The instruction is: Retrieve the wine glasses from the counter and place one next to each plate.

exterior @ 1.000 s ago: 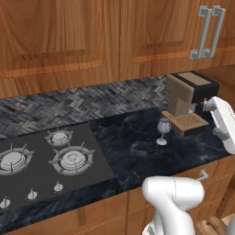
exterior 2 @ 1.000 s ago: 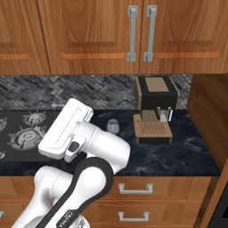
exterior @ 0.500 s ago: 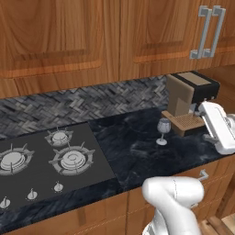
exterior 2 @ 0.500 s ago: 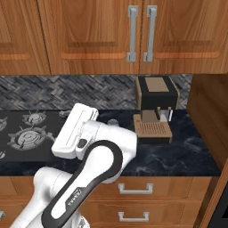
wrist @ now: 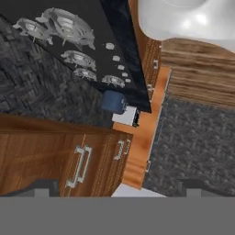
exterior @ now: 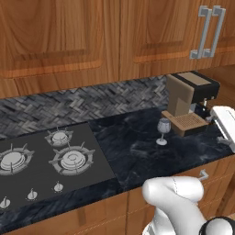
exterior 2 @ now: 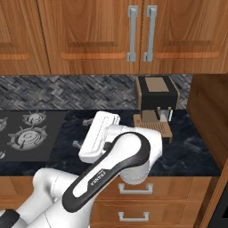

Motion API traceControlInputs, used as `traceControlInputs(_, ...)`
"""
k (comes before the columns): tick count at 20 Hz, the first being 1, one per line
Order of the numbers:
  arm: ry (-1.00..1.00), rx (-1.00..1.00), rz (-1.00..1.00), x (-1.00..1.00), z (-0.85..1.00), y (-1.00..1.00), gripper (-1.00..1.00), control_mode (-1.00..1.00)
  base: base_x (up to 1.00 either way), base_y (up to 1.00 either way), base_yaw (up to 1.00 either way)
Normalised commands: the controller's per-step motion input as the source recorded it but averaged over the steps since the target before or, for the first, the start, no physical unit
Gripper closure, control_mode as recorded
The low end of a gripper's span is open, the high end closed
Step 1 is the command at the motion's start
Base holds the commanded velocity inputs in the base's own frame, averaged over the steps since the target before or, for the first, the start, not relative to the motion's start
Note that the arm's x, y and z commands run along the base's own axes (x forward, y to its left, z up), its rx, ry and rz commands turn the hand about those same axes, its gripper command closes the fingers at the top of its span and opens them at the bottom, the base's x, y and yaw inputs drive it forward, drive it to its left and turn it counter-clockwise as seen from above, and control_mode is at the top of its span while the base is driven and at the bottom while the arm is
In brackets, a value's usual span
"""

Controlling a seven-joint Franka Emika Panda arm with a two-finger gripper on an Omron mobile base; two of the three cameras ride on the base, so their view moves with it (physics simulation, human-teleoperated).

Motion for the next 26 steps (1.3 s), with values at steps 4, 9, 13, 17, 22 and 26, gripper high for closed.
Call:
traceControlInputs(4, 0.05, -0.10, -0.15, 0.22, -0.50, -0.43, -1.00, -1.00, 0.00, 0.00, 0.00)
traceControlInputs(9, 0.01, -0.09, -0.16, 0.27, -0.51, -0.34, -1.00, -1.00, 0.00, 0.00, 0.00)
traceControlInputs(13, 0.00, -0.11, -0.27, 0.36, -0.40, -0.11, -1.00, -1.00, 0.00, 0.00, 0.00)
traceControlInputs(17, 0.00, -0.11, -0.33, 0.45, -0.38, 0.07, -1.00, -1.00, 0.00, 0.00, 0.00)
traceControlInputs(22, -0.03, -0.06, -0.16, 0.48, -0.28, 0.20, -1.00, -1.00, 0.00, 0.00, 0.00)
traceControlInputs(26, 0.00, -0.01, -0.06, 0.42, -0.24, 0.04, -1.00, -1.00, 0.00, 0.00, 0.00)
